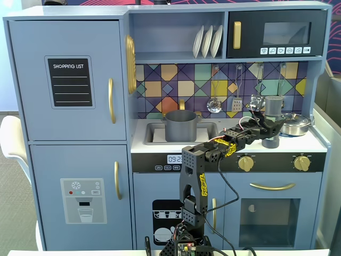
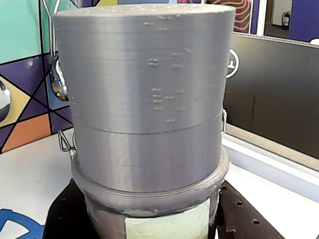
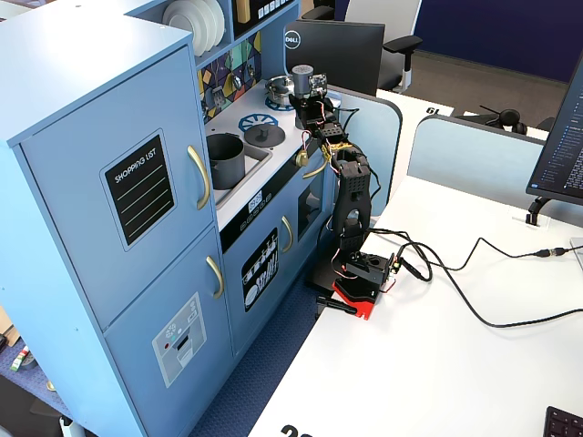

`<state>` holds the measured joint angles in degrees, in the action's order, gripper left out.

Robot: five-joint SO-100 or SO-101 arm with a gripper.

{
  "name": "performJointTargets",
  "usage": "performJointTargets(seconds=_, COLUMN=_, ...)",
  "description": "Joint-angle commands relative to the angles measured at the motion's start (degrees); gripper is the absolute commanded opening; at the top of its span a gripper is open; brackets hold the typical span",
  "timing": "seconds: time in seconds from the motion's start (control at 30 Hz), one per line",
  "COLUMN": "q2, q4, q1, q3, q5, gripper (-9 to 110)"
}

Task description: Put salt in the gray recipient

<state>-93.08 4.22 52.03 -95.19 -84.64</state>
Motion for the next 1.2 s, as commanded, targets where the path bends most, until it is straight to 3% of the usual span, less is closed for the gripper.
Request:
performJointTargets(seconds=0.0, q2=-1.5, q4=1.6, q1=-1.0, q3=-0.6, q5=0.6, gripper=2)
performJointTargets(seconds=0.1, q2=-2.2, q4=1.9, q1=-0.4, q3=-2.1, q5=4.0, gripper=19)
performJointTargets(seconds=0.33, q2=-2.9, q4=2.2, q1=-0.2, q3=-3.0, q5=1.0, gripper=47)
performJointTargets(seconds=0.53, q2=-5.8, q4=3.0, q1=0.7, q3=-4.4, q5=-1.8, gripper=56)
performJointTargets(seconds=0.67, q2=-15.0, q4=-4.0, q1=2.3, q3=-8.3, q5=-4.0, gripper=50)
performJointTargets(seconds=0.8, q2=-33.6, q4=-23.2, q1=3.3, q3=-17.5, q5=-2.3, gripper=41)
performJointTargets(seconds=0.9, q2=-50.0, q4=-39.9, q1=1.8, q3=-25.8, q5=-4.7, gripper=25)
performJointTargets(seconds=1.0, q2=-65.8, q4=-59.1, q1=-6.6, q3=-31.7, q5=-5.4, gripper=0)
performJointTargets(seconds=1.17, q2=-80.2, q4=-76.6, q1=-29.2, q3=-42.6, q5=-7.3, gripper=0)
